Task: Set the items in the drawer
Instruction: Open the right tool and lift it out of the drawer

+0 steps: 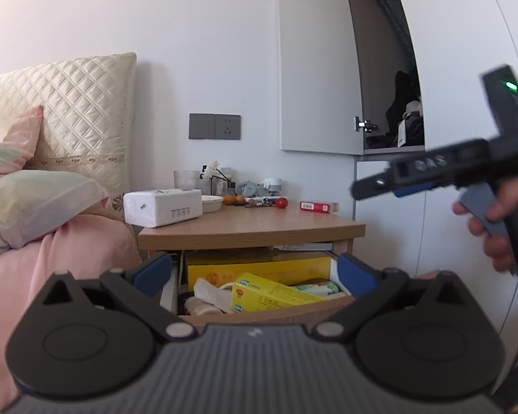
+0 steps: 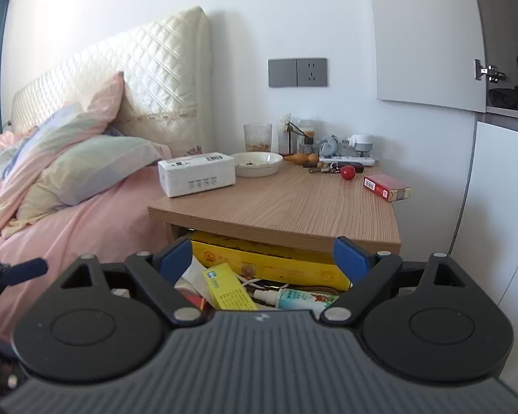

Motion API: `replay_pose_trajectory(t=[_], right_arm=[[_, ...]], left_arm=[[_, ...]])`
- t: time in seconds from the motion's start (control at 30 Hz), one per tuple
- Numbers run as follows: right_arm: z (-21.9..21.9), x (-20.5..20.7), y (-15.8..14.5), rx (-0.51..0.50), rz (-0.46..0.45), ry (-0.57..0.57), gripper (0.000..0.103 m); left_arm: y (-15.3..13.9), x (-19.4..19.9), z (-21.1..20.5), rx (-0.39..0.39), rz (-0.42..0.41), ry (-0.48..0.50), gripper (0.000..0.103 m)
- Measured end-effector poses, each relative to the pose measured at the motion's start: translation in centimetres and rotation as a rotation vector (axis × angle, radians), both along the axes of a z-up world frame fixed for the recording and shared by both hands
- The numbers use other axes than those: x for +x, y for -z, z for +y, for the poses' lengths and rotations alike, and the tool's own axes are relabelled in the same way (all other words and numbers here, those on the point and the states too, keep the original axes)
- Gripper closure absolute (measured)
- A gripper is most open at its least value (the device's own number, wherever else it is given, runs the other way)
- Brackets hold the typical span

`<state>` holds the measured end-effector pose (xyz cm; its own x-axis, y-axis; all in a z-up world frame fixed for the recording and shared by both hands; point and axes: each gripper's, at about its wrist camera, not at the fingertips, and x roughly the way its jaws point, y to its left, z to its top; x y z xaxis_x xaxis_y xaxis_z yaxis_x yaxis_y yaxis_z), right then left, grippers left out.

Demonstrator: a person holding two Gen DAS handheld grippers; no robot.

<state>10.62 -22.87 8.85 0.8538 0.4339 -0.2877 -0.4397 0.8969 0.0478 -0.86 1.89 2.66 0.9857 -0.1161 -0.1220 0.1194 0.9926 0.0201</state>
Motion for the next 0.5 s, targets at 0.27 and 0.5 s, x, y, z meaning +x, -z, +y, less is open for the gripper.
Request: replay_pose_trajectory(t=[0.27,0.5], right_arm=[[-1.2,-3.7,3.4,0.153,-0.058,0.03,0.012],[-1.1,-4.6,6.1,0.207,-0.11,0.055,0.012]], left_arm=[[0.0,-0.4,-0.1,-0.005,-0.013,-0.022,0.0],[0.2,-0.3,0.1,-0.018,-0.005,-0.035,0.0]])
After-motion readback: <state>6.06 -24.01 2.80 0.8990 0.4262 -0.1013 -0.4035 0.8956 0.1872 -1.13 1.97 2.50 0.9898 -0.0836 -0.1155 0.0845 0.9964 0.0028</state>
